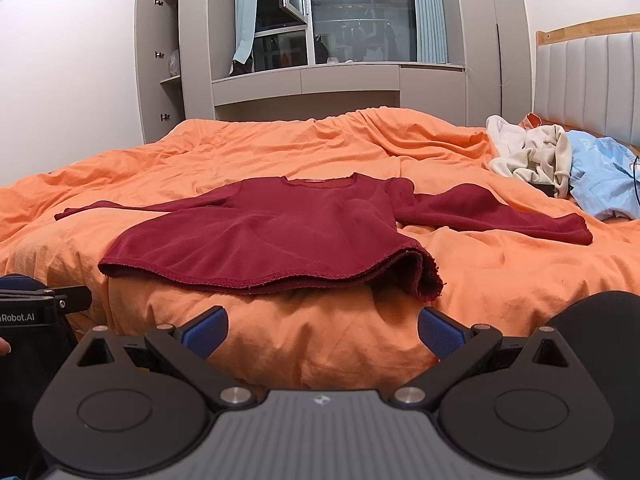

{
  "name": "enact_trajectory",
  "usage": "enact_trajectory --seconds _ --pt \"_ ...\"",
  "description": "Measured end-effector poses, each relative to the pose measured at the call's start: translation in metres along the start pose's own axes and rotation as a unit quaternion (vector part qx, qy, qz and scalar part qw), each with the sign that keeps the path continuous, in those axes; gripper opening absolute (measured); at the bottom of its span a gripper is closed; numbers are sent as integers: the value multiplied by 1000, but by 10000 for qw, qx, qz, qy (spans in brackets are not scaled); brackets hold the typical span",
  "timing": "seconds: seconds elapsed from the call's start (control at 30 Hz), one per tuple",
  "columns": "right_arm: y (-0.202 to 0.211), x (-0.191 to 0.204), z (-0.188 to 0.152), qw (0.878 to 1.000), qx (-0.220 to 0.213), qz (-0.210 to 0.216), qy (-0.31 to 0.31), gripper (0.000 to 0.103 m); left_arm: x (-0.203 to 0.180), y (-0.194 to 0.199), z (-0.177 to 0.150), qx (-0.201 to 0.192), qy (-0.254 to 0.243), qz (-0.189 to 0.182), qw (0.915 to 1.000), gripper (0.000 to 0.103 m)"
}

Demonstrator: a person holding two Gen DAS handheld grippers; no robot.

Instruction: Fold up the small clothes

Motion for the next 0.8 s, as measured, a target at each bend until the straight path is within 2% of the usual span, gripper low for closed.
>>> enact_trajectory --seconds 0.8 --pt "-1 -1 -3 10000 19 4 -8 103 2 -1 -1 4 -1 16 10000 103"
Point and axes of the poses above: each gripper's, at about its wrist camera, not at the fingertips, and y roughly against the way its jaws point, x to its left, z to its top, the point moved 5 cm from there along -y, roughly the way its jaws point, and after that the axes turned 12 degrees about -z, right-handed, at the moved point
